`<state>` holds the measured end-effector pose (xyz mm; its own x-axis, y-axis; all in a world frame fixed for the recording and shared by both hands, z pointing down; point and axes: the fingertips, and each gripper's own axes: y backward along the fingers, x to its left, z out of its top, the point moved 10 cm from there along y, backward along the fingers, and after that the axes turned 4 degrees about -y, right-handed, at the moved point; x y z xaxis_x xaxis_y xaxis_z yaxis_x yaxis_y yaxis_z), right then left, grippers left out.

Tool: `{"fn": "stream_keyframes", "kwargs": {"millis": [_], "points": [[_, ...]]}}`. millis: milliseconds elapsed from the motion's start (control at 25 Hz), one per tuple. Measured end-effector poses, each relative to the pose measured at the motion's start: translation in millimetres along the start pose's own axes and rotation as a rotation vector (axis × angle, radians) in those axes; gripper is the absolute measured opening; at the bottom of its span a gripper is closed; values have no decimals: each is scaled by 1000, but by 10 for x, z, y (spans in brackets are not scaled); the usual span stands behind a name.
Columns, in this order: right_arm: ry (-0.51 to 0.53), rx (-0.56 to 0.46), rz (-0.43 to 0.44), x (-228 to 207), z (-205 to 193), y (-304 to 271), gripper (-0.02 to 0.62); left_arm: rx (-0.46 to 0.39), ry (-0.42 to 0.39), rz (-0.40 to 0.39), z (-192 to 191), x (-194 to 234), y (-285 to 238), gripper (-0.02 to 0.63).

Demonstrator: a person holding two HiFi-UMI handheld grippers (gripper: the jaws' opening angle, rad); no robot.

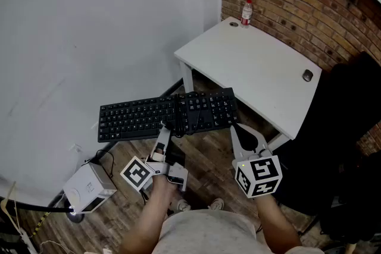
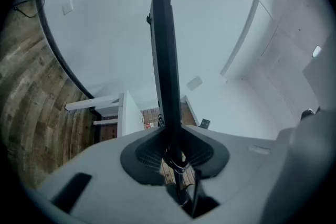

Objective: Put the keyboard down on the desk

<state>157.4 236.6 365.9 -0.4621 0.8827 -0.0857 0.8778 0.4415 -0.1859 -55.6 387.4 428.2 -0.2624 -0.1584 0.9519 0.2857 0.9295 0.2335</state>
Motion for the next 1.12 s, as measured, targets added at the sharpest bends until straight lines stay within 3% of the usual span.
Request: {"fn": "stream_keyframes", "kwargs": {"millis": [440, 840, 1120], "points": [[-25, -31, -12, -220, 3, 99, 8, 16, 10, -9, -215, -31, -191, 81], [-62, -45, -18, -677, -28, 183, 8, 40, -2, -3, -584, -36, -494, 81], [-67, -31, -46, -781, -113, -69, 9, 78, 15, 7, -526, 203, -793, 82]]}}
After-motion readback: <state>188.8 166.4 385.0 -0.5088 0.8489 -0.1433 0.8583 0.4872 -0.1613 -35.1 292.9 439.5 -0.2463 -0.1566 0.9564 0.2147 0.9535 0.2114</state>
